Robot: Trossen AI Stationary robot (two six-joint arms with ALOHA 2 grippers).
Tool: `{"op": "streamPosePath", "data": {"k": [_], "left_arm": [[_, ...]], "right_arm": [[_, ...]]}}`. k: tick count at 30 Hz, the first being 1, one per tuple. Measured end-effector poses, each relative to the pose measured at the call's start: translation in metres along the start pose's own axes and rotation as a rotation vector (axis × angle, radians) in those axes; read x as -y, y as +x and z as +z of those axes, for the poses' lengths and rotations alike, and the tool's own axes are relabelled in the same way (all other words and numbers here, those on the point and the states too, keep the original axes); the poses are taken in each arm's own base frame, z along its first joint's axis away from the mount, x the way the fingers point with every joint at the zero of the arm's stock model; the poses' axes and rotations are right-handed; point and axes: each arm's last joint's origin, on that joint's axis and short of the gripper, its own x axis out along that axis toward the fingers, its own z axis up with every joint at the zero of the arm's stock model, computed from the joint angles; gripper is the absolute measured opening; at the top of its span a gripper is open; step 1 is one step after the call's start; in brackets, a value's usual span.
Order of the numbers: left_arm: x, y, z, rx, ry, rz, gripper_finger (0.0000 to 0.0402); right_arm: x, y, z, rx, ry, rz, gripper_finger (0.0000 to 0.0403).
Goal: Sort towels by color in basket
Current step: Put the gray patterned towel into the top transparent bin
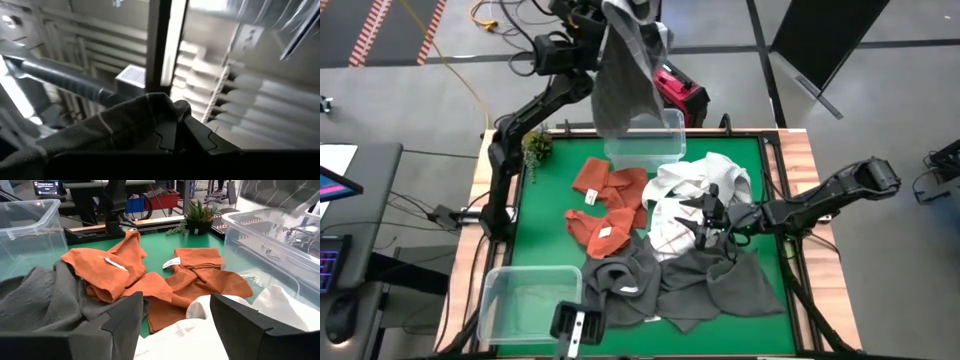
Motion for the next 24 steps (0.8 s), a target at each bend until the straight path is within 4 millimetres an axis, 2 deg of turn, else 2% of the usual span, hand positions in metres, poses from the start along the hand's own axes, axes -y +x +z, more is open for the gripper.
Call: {"op": "streamPosePath", "data": {"k": [7,14,18,24], "left_arm": [[0.018,0.006,0.013,0.038,-0.095,-0.051,0.0006],[0.025,0.008,0.016,0.002,-0.087,-0.105,0.0006],[0.022,0.008,0.012,-0.100,-0.014,-0.131,0.0006],[0.003,0.005,-0.007,-0.303,0.056,0.048,0.0006]], "right_arm": [[-0.001,0.000,-0.001,-0.008,-0.005,0.002,0.0260],[-0.001,0.000,-0.001,-0.008,0.003,0.002,0.0260],[-0.001,0.000,-0.001,-0.009,0.004,0.002,0.0260],[-0.001,0.000,-0.001,-0.009,0.005,0.002,0.0260]]}}
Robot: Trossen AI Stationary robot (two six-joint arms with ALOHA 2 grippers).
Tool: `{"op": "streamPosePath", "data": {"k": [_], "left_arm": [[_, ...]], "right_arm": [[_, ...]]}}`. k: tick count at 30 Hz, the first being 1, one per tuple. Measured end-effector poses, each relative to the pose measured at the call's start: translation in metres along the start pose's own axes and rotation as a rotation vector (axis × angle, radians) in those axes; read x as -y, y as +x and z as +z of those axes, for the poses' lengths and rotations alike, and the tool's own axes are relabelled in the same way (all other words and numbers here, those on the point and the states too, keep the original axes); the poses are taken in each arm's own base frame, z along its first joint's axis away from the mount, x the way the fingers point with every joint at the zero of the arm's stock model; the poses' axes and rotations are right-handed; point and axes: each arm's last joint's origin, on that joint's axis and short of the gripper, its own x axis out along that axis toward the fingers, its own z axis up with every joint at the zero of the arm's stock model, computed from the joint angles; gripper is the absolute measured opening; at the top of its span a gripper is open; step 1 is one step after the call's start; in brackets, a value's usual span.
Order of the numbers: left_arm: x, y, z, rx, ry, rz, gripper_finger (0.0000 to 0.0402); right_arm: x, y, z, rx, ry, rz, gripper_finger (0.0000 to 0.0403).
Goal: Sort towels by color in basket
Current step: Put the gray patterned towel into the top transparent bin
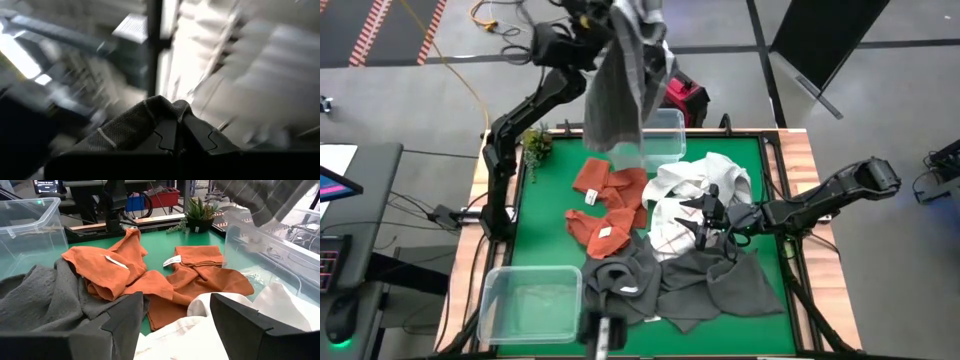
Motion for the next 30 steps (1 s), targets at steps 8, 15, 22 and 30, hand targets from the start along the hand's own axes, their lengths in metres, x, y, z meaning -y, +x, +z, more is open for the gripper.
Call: {"op": "streamPosePath", "data": {"k": [8,15,22,30], "left_arm": [[-0.026,-0.005,-0.033,-0.102,-0.005,0.098,0.0006],[-0.053,-0.013,-0.065,-0.151,0.067,0.137,0.0006],[-0.095,-0.031,-0.108,-0.256,0.148,0.177,0.0006],[-0.128,-0.051,-0.137,-0.441,0.128,0.087,0.0006]], "right_arm": [[0.000,0.000,0.000,0.000,-0.007,-0.002,0.0260],[0.000,0.000,0.000,0.000,-0.008,-0.001,0.0260],[0.000,0.000,0.000,-0.004,-0.013,0.002,0.0260],[-0.001,0.000,-0.002,-0.014,-0.019,0.004,0.0260]]}}
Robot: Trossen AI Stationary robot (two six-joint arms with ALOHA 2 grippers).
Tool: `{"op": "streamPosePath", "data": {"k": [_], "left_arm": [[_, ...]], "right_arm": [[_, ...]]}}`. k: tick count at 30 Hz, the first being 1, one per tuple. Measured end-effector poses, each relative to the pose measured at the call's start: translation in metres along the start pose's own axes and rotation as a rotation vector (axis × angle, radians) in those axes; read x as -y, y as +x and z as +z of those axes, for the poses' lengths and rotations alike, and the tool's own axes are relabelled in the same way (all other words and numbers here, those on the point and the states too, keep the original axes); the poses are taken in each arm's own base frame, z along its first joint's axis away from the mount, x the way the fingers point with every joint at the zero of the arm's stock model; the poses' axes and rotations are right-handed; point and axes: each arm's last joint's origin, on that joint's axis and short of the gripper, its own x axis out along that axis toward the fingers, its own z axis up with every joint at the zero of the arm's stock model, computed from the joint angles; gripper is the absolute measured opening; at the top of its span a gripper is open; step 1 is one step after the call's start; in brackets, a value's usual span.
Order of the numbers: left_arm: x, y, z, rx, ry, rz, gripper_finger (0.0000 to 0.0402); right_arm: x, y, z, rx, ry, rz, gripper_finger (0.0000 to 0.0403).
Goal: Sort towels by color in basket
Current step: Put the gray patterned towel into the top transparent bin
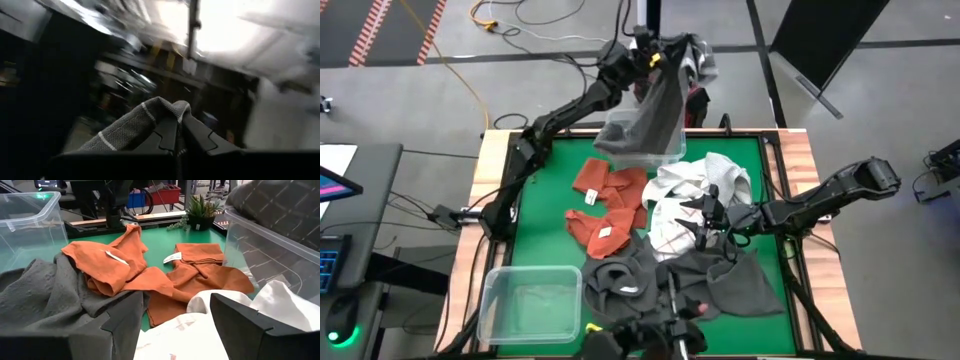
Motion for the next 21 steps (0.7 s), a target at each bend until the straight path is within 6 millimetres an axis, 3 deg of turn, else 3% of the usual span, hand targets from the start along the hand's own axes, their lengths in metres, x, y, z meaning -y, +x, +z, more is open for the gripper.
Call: {"op": "streamPosePath", "data": {"k": [4,8,12,17,21], "left_arm": [[0.003,-0.004,0.003,-0.224,-0.016,-0.198,0.0006],[0.005,-0.015,0.001,-0.515,-0.145,-0.197,0.0006],[0.014,-0.034,0.008,-0.736,-0.049,-0.069,0.0006],[0.025,-0.060,0.030,-0.924,0.145,0.264,0.0006],[0.028,-0.079,0.033,-1.089,0.195,0.437,0.0006]], "right_arm": [[-0.004,-0.002,-0.001,-0.001,-0.004,0.017,0.0260],[-0.005,-0.003,-0.001,0.000,-0.004,0.025,0.0260],[-0.005,-0.002,-0.001,0.000,0.001,0.023,0.0260],[-0.005,-0.002,-0.001,0.001,0.006,0.023,0.0260],[-0.005,-0.002,0.000,0.002,0.007,0.024,0.0260]]}}
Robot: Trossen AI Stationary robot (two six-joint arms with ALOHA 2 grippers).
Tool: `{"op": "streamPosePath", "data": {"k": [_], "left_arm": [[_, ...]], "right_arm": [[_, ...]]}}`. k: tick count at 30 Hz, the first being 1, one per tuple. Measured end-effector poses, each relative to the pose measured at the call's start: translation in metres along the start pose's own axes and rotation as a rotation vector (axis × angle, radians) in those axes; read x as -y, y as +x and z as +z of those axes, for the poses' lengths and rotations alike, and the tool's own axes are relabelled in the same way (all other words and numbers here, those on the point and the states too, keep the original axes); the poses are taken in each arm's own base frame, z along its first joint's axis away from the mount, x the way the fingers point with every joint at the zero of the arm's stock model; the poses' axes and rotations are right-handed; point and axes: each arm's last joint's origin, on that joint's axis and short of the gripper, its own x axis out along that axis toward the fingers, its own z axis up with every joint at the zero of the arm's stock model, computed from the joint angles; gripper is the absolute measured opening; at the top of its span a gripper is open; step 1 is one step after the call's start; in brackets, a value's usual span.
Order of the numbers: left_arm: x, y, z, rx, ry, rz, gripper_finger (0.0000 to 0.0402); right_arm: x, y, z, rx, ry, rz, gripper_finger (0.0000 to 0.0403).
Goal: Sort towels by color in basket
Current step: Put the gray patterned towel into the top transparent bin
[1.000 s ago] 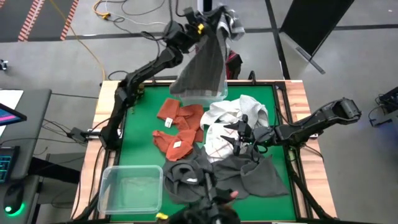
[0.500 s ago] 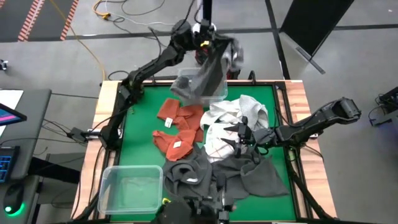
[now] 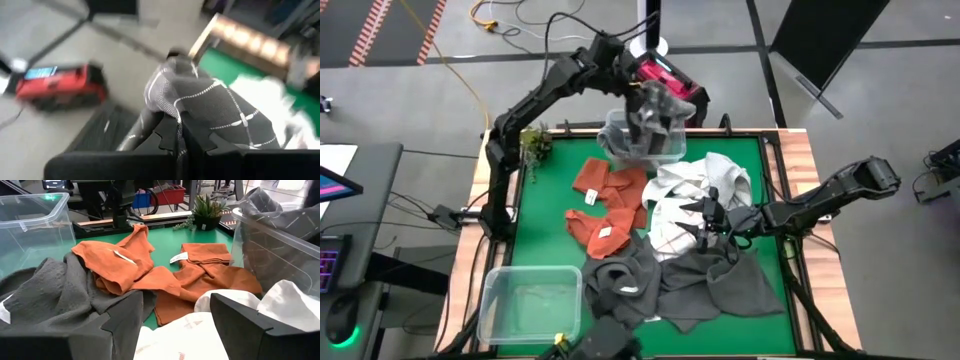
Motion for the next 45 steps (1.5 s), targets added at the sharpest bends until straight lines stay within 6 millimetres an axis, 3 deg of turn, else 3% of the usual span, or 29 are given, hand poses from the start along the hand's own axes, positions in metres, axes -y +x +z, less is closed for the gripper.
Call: {"op": "streamPosePath", "data": {"k": [9,18,28,34,45], "left_arm": [[0.001,0.003,-0.037,-0.357,0.015,0.102,0.0006],[0.023,0.023,-0.049,-0.395,0.232,0.034,0.0006],[0.056,0.062,-0.059,-0.278,0.959,-0.013,0.0006],[0.052,0.087,-0.069,-0.201,1.301,0.020,0.0006],[0.027,0.108,-0.108,-0.436,1.645,0.026,0.0016]], "right_arm": [[0.000,0.000,0.000,0.002,0.001,-0.002,0.0260],[0.003,0.002,0.001,0.005,-0.006,-0.016,0.0260],[0.004,0.002,0.001,0.005,-0.012,-0.021,0.0260],[0.004,0.002,0.001,0.002,-0.009,-0.018,0.0260],[-0.006,0.008,-0.011,-0.031,-0.032,0.007,0.0260]]}}
